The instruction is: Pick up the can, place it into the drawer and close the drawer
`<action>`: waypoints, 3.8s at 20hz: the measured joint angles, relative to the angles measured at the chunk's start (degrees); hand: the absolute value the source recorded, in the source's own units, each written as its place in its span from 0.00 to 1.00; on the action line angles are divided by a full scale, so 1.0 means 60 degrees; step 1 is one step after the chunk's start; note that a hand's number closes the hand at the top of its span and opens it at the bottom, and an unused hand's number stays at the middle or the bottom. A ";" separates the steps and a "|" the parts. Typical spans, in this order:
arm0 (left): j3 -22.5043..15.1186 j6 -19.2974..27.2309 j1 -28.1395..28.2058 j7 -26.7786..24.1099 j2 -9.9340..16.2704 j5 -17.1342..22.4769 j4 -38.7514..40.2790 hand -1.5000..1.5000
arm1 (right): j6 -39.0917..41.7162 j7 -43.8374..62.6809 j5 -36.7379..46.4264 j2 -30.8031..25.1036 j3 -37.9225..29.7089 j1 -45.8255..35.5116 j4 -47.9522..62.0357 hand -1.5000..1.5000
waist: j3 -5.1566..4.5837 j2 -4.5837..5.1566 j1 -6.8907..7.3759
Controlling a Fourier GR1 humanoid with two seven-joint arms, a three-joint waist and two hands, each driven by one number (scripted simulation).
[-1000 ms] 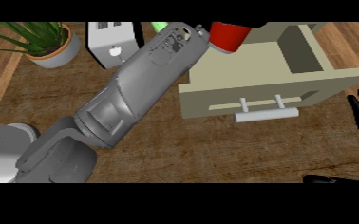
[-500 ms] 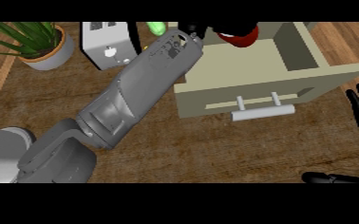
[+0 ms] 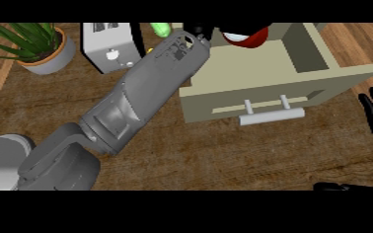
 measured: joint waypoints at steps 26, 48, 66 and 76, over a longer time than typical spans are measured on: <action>0.0169 0.0869 -0.0083 -0.0770 0.0001 0.1598 -0.0603 0.00 | -0.0459 -0.1318 0.6107 -0.1546 0.1864 -0.0844 -0.0314 0.00 | -0.0018 -0.0110 0.0614; 0.0007 0.0707 0.0883 0.1175 0.1749 0.0654 -0.3127 0.00 | -0.4095 -0.2011 1.1066 -0.0972 0.2967 -0.3266 0.6103 0.00 | -0.0109 -0.0400 0.1532; -0.0036 0.0327 0.2456 0.2701 0.3846 0.0219 -0.6139 0.00 | -0.7429 -0.2519 1.2413 -0.1056 0.1557 -0.6658 1.1624 0.00 | -0.0235 -0.0425 0.1873; -0.0077 0.0376 0.3696 0.3062 0.4505 -0.0097 -0.7648 0.00 | -0.8491 -0.2408 1.2473 -0.1184 0.0666 -0.9096 1.4914 0.00 | -0.0063 -0.0204 0.1976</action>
